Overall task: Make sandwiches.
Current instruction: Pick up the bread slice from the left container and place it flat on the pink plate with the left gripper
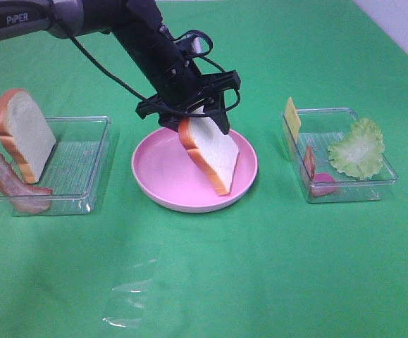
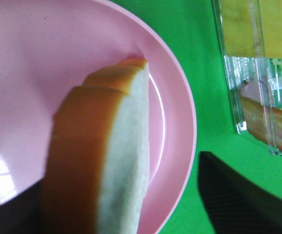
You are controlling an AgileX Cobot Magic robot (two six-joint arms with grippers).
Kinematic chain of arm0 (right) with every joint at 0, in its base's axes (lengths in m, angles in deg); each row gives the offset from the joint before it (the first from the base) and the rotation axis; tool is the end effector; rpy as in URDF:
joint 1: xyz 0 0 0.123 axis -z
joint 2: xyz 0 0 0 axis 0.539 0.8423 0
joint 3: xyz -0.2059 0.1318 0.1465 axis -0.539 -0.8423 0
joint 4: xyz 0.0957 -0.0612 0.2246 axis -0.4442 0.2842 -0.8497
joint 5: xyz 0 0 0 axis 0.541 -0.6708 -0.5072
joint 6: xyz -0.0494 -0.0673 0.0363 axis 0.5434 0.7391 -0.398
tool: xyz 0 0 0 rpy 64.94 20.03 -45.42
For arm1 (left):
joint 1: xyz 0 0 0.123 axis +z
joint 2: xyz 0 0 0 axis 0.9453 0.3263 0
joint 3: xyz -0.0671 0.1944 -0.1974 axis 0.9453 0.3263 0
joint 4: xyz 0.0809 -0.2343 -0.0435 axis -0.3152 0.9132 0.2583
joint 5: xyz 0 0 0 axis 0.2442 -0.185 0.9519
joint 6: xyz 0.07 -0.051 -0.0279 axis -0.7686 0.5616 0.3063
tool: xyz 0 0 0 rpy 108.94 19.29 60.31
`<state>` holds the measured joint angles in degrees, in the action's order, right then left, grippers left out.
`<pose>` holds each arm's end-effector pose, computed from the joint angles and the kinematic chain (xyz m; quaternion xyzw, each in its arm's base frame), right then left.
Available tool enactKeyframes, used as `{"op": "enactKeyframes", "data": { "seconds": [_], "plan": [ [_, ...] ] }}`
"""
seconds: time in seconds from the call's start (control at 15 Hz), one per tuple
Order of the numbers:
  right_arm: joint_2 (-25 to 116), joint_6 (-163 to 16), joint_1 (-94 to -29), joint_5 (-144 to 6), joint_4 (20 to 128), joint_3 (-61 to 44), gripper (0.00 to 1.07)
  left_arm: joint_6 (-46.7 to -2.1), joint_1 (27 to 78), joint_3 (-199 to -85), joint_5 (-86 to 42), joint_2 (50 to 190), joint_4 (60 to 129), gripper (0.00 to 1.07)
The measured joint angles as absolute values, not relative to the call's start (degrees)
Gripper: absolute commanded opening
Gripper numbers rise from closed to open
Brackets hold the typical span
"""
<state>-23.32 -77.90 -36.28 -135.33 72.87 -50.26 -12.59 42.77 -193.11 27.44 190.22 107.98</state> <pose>-0.0024 0.0017 0.2613 -0.0319 0.8738 0.0246 0.4845 0.4369 -0.2762 0.1718 0.0850 0.9600 -0.2584 0.0667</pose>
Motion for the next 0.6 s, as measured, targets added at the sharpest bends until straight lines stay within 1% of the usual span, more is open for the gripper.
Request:
{"op": "enactKeyframes", "data": {
  "seconds": [0.07, 0.13, 0.2, 0.4, 0.53, 0.6],
  "plan": [
    [-23.32, -77.90, -36.28, -135.33, 72.87, -50.26, 0.96, -12.59, 42.77, -193.11, 28.30, 190.22, 107.12, 0.99],
    [-23.32, -77.90, -36.28, -135.33, 72.87, -50.26, 0.96, -12.59, 42.77, -193.11, 29.51, 190.22, 105.00, 0.99],
    [-23.32, -77.90, -36.28, -135.33, 72.87, -50.26, 0.96, -12.59, 42.77, -193.11, 29.68, 190.22, 104.42, 0.99],
    [-23.32, -77.90, -36.28, -135.33, 72.87, -50.26, 0.96, -10.42, 42.71, -193.11, 31.22, 190.05, 99.73, 0.99],
    [-23.32, -77.90, -36.28, -135.33, 72.87, -50.26, 0.96, -9.84, 42.71, -193.11, 32.26, 189.24, 96.63, 0.99],
    [-23.32, -77.90, -36.28, -135.33, 72.87, -50.26, 0.96, -9.56, 42.65, -193.11, 34.26, 186.84, 91.82, 0.99]
  ]
}}
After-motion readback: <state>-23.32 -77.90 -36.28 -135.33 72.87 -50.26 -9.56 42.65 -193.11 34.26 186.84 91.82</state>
